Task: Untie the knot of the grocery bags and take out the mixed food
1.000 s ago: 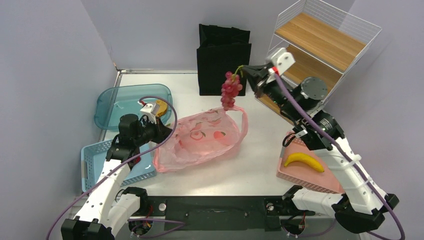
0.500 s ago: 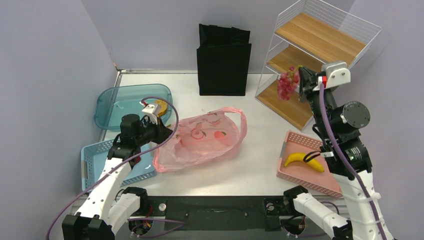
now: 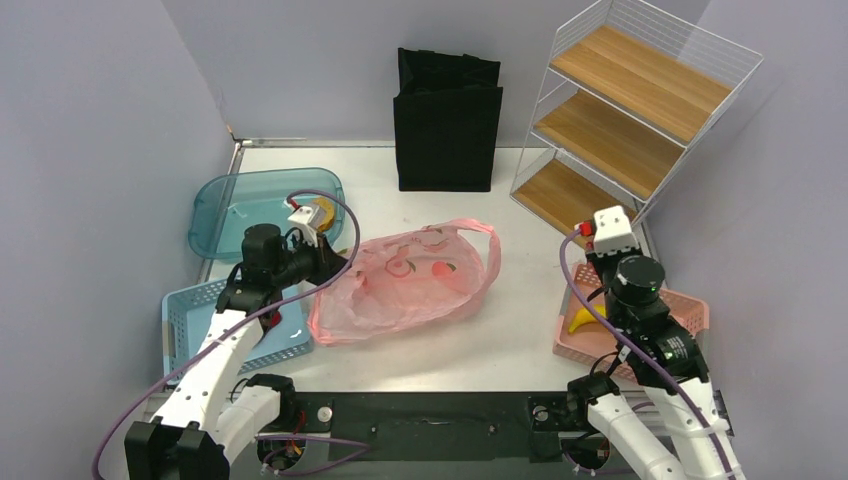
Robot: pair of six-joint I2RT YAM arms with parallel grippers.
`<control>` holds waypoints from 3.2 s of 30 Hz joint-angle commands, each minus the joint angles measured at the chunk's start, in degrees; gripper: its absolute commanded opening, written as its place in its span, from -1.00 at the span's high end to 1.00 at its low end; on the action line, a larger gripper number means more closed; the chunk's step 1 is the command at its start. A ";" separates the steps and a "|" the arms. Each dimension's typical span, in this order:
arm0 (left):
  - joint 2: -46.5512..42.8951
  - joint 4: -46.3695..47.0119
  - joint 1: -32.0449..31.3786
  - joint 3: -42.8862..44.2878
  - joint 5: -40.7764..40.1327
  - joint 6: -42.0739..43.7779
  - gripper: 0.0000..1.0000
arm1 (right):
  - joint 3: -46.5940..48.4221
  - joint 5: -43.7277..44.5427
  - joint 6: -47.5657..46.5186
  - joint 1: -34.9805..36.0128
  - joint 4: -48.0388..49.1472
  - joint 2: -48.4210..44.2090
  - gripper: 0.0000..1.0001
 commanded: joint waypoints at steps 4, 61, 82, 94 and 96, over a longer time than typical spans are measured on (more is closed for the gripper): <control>3.65 4.03 -0.67 7.59 6.13 0.31 1.00 | -12.96 8.77 -4.76 -1.96 -6.07 -3.20 1.00; 29.97 4.62 -1.25 49.62 -4.75 16.59 1.00 | 22.58 -44.75 0.31 -9.54 -13.55 24.71 -0.47; 22.65 -3.03 1.22 42.50 -2.61 15.18 1.00 | 75.89 -34.05 -16.71 6.38 7.28 79.09 -0.71; 21.89 -2.40 1.14 40.79 -1.33 13.73 1.00 | 88.97 -40.31 -27.41 4.47 10.32 94.71 -0.74; 21.57 -2.46 1.14 40.37 -1.25 13.58 1.00 | 89.32 -41.36 -29.41 4.13 10.92 96.29 -0.74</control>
